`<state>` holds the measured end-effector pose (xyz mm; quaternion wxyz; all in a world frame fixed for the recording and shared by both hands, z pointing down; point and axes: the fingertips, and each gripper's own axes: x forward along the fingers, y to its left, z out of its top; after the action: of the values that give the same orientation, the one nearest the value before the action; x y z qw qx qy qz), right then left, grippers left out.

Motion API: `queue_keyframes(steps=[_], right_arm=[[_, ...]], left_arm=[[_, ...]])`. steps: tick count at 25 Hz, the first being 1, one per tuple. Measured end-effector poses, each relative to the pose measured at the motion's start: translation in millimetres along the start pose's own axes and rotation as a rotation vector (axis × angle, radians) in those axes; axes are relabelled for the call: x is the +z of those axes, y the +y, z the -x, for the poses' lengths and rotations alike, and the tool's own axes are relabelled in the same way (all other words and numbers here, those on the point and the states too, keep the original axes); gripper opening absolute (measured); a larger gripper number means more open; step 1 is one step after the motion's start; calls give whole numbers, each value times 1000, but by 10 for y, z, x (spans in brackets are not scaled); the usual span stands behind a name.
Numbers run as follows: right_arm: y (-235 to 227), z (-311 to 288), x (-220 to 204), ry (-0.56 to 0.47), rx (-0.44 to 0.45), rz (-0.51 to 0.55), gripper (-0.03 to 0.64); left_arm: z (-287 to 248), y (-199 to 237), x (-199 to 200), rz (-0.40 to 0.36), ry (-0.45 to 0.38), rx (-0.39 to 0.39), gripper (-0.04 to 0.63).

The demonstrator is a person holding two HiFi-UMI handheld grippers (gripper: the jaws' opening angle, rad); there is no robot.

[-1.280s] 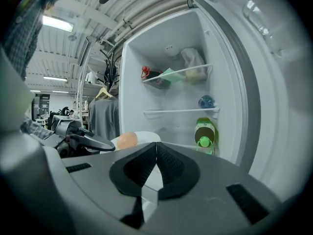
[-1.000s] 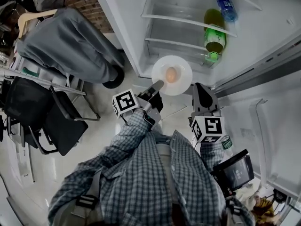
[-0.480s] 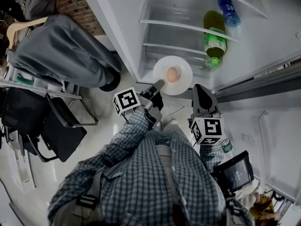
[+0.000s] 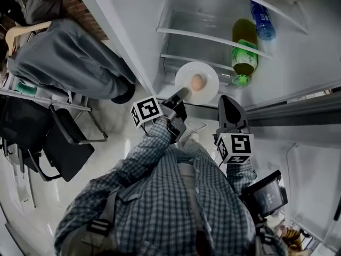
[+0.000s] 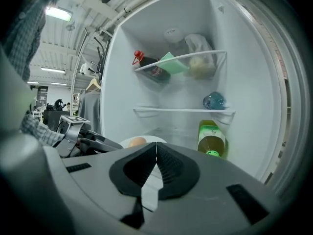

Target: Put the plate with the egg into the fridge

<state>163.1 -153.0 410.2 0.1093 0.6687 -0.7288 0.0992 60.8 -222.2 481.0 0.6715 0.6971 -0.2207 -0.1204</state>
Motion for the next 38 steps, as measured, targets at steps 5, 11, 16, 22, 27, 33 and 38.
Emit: queue_keyframes(steps=[5,11,16,22,27,33,38], right_arm=[[-140,-87,67,-7,16,12,6],[-206,-166,58,-2,36,20,8],[-258,-214,66,-5,57,44,6],[-225,-284,92,-9,67,36,6],[-206,-375,98,-10,84,59,8],[-156,-487,13,31,106,118,8],[-78,-621,-10,54,131,197,8]], left_arm=[[-170,14,85,2,-36,20,26],[-369,48,148,12,-83,47,26],[-523,72,221,12,-108,73,26],[-663,127,330,43,-145,90,26],[-761,188,405,46,-158,111,26],[-826,263,503,70,-179,128,26],[-882,302,557,71,-179,141,26]])
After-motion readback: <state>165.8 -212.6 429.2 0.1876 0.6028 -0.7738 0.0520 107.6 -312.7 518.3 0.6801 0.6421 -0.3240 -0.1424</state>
